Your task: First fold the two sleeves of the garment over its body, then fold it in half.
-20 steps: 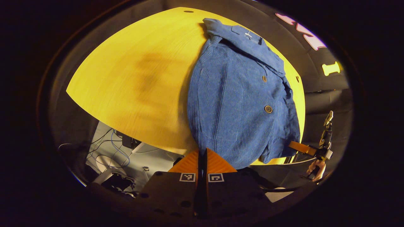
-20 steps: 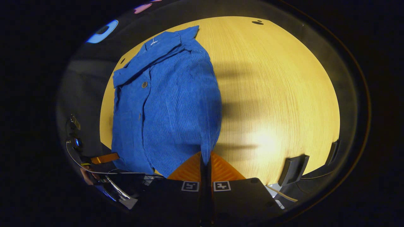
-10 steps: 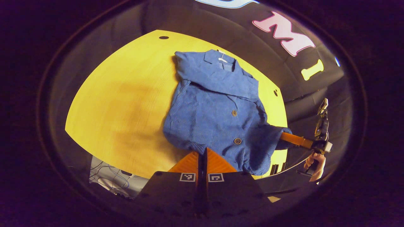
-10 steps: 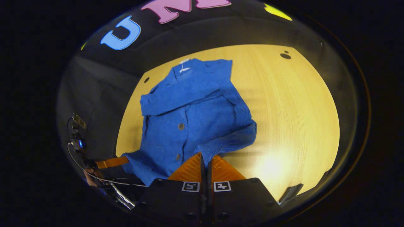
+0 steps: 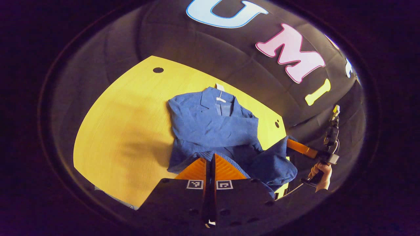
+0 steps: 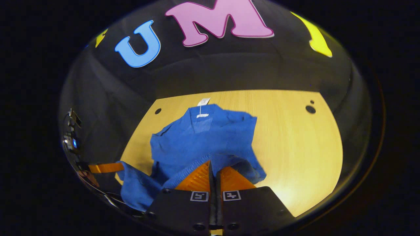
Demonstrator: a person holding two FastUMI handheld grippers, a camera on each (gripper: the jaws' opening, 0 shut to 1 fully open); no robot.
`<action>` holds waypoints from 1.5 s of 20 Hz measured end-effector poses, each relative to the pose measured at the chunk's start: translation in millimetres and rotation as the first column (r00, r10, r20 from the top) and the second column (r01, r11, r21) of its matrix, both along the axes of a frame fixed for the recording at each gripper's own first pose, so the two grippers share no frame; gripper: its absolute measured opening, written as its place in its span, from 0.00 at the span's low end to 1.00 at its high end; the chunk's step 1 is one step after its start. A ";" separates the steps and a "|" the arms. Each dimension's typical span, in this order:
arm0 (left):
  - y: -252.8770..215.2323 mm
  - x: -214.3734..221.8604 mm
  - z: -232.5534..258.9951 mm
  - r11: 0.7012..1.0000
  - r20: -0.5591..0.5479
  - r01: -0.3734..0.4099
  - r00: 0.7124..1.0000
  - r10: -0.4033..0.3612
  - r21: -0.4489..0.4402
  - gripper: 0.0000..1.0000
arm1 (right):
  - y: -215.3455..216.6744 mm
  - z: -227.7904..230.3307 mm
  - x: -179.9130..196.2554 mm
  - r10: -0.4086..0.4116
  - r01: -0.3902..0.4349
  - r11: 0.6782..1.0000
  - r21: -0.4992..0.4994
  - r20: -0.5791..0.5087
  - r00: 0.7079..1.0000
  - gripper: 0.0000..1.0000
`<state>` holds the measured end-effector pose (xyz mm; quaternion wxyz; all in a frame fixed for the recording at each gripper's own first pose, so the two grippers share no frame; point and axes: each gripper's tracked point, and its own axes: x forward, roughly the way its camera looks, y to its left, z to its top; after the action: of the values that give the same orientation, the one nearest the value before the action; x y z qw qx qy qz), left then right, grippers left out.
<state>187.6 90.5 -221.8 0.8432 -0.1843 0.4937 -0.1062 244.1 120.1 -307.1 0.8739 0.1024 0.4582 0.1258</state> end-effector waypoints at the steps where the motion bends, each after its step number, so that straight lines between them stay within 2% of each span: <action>1: 2.2 15.2 3.6 1.000 0.004 -0.020 1.000 0.020 -0.019 0.00 | 3.3 1.6 14.6 -0.004 0.004 1.000 0.005 0.019 1.000 0.02; 4: 10.5 61.9 -0.4 0.996 0.019 -0.079 0.997 0.080 -0.035 0.00 | 7.4 -5.9 61.4 -0.038 0.036 0.999 0.025 0.047 0.998 0.01; 7: 24.0 104.6 -15.0 0.984 -0.020 -0.166 0.986 0.165 -0.070 0.00 | 5.5 -36.1 97.0 -0.027 0.028 1.000 -0.014 0.064 0.998 0.01; 10: 42.2 130.5 -42.8 0.974 -0.072 -0.220 0.974 0.215 -0.062 0.00 | 0.1 -77.2 113.1 -0.020 0.021 0.999 -0.040 0.035 0.999 0.00; 12: 45.0 144.0 -56.5 0.970 -0.099 -0.233 0.969 0.225 -0.074 0.00 | -0.8 -96.7 127.5 -0.062 0.063 0.998 -0.011 0.014 0.998 0.01; 15: 49.8 163.6 -83.3 0.970 -0.137 -0.240 0.963 0.233 -0.034 0.00 | 8.1 -125.2 135.1 -0.075 0.077 0.996 0.034 -0.039 0.996 0.00; 17: 54.4 172.4 -100.1 0.966 -0.179 -0.256 0.952 0.249 -0.019 0.00 | 8.1 -144.7 137.6 -0.095 0.100 0.994 0.054 -0.090 0.991 0.04; 18: 53.2 176.7 -104.0 0.960 -0.202 -0.276 0.943 0.263 -0.043 0.00 | 9.3 -150.3 139.5 -0.115 0.124 0.990 0.074 -0.115 0.987 0.05; 19: 49.1 179.3 -101.4 0.951 -0.207 -0.297 0.939 0.274 -0.090 0.00 | 10.8 -156.4 141.4 -0.130 0.144 0.985 0.095 -0.141 0.982 0.23; 21: 49.3 187.0 -97.2 0.927 -0.199 -0.339 0.931 0.306 -0.160 0.00 | 10.1 -155.4 146.2 -0.140 0.155 0.982 0.110 -0.131 0.981 0.27; 24: 50.7 193.7 -89.0 0.870 -0.236 -0.396 0.912 0.336 -0.292 0.00 | 30.1 -138.1 149.0 -0.150 0.189 0.949 0.254 -0.165 0.975 0.79; 25: 50.5 194.8 -85.2 0.855 -0.245 -0.406 0.908 0.339 -0.323 0.22 | 29.2 -134.6 153.7 -0.167 0.207 0.938 0.278 -0.161 0.973 0.96; 26: 49.8 196.7 -80.4 0.847 -0.234 -0.400 0.913 0.334 -0.350 0.36 | 28.6 -127.5 159.5 -0.186 0.223 0.927 0.302 -0.147 0.972 0.96; 27: 49.7 196.5 -77.9 0.852 -0.221 -0.391 0.918 0.330 -0.350 0.41 | 28.0 -119.7 165.1 -0.204 0.237 0.915 0.326 -0.132 0.970 0.96; 29: 55.4 199.5 -73.4 0.872 -0.183 -0.371 0.927 0.327 -0.321 0.75 | 25.2 -103.9 172.8 -0.241 0.265 0.890 0.371 -0.110 0.964 0.96; 30: 56.2 201.5 -66.0 0.879 -0.159 -0.356 0.934 0.321 -0.317 0.75 | 24.7 -96.4 173.3 -0.250 0.270 0.884 0.382 -0.102 0.963 0.96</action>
<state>389.0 146.7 -287.9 0.7778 -0.4160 0.4701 -0.0314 417.4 144.8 -403.5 0.8327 0.3391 0.4275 0.0940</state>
